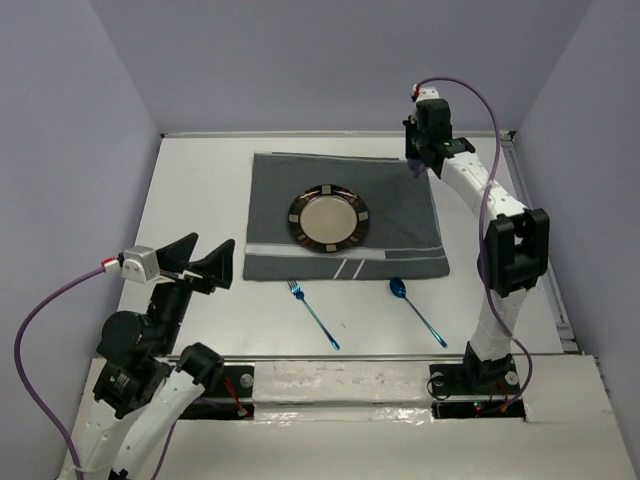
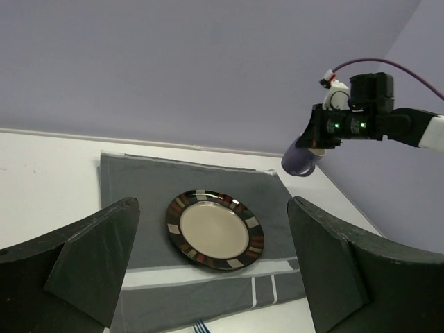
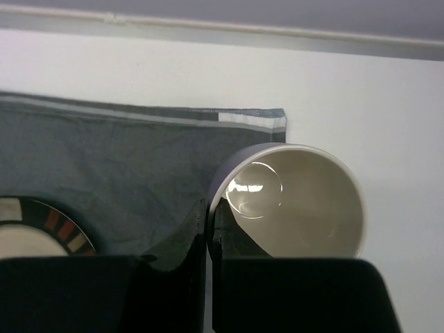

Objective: Set the dinner table for one person

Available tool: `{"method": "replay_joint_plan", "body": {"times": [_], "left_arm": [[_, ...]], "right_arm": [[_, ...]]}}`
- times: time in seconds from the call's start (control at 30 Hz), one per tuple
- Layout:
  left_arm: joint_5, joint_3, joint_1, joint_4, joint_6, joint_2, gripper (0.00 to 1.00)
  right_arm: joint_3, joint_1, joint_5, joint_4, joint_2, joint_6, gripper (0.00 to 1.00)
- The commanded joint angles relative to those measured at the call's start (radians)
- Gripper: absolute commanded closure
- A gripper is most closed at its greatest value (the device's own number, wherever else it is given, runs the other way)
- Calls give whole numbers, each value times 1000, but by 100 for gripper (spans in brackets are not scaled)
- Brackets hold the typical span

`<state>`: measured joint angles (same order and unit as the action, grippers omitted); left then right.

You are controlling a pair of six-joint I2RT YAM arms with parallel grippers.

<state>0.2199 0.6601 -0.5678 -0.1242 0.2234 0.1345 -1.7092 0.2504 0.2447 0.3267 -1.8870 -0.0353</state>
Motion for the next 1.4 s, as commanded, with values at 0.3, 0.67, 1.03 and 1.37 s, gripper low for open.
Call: {"method": "replay_joint_plan", "body": {"times": [0.3,0.67,1.03,1.37], "left_arm": [[16,4,29,40,-22,56,1],[12,4,42,43,-22,66,1],[-2,1,48,47,-21,80,1],[-20,-2,60,52,-21,86,1]], "right_arm": [[-352,20,-25,106,-260,176,100],[-379,20,-58,106,-331,163,100],[-374,20,-25,109,-350,156,75],[-339,29,-38,133,-194,83,50]]}}
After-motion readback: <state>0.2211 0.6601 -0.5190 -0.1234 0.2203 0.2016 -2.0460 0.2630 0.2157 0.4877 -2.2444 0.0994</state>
